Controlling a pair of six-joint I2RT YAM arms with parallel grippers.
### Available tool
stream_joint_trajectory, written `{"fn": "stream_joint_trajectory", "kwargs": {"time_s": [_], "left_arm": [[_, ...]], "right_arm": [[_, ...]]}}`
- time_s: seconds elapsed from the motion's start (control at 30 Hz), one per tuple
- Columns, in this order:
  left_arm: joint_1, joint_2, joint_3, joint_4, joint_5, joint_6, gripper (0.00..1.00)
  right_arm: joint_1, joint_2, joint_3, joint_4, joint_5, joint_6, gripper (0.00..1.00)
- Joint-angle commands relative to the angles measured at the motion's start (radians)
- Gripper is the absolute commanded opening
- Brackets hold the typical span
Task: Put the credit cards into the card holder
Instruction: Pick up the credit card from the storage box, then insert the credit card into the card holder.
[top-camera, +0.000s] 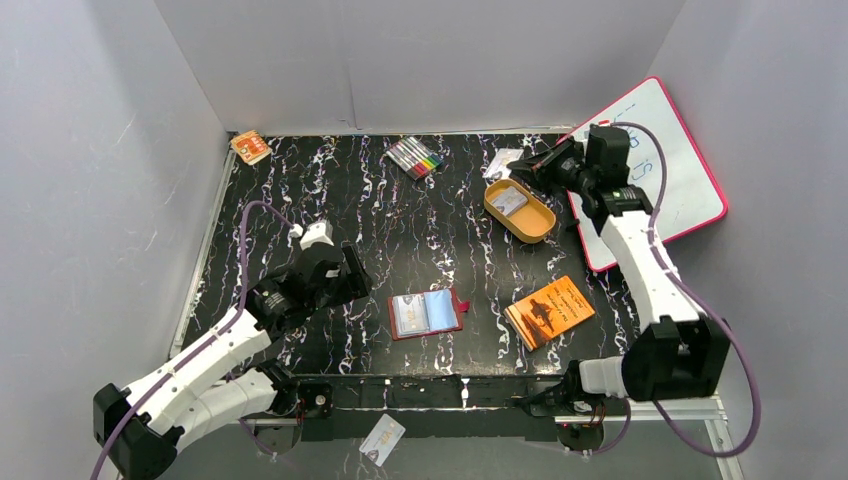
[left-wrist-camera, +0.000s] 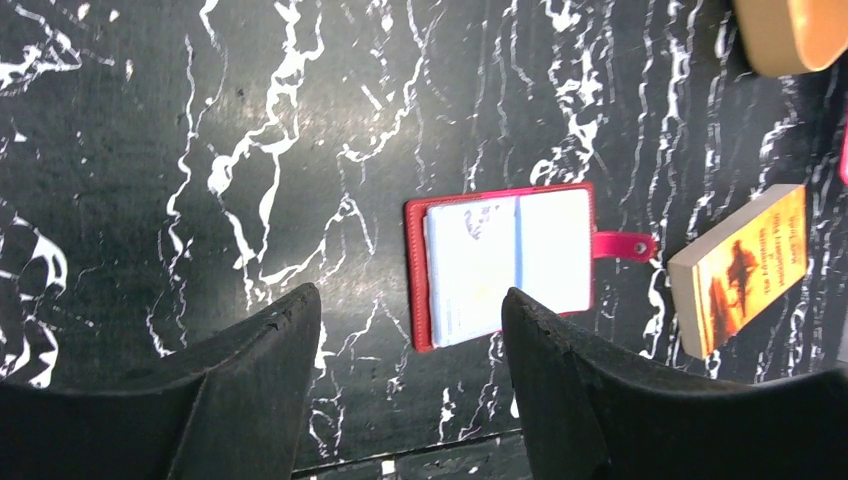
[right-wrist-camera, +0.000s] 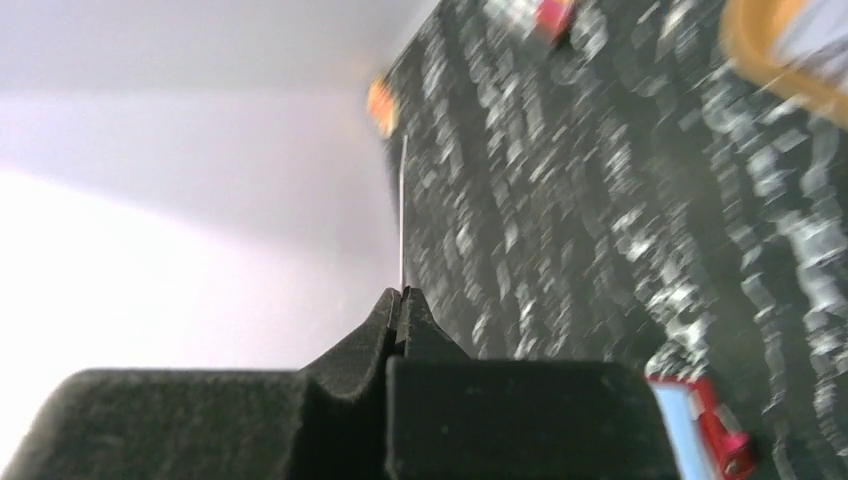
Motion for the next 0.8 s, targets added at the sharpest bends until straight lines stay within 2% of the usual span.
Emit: {"fn": "stream_joint_trajectory", "kwargs": {"time_s": [0.0,0.07,0.2,0.3,0.5,0.57,0.67,0.77], "left_arm": [[-0.002,-0.013,0.049,0.053,-0.01,0.036,0.64],[-0.003,-0.014,0.049,0.063,0.007,0.036,0.64],[-0.002,-0.02,0.036,0.068,0.023,0.033,0.64],[-0.003,-0.018,0.036,0.072,0.028,0.028,0.64],[-0.003,-0.011,0.05,0.068,0.068,0.017,0.64],[-0.003,-0.006,0.051,0.085,0.117,0.021,0.65],[-0.004,0.024,0.045,0.119,0.219,0.031,0.67],[-0.021,0.081,0.049,0.139,0.305,0.026,0.7]], "right_arm": [[-0.001,-0.138,-0.134,0.187,-0.464,0.243,0.0],[0.001,-0.203,-0.183,0.218,-0.512,0.304,0.0],[0.001,-0.288,-0.191,0.179,-0.554,0.321,0.0],[0.0,-0.307,-0.187,0.12,-0.56,0.29,0.0],[0.003,-0.305,-0.191,0.117,-0.595,0.249,0.0],[0.015,-0.303,-0.162,0.067,-0.566,0.123,0.0],[0.071,-0.268,-0.071,-0.241,-0.423,-0.227,0.0],[0.136,-0.306,-0.123,-0.349,-0.256,-0.408,0.0]]}}
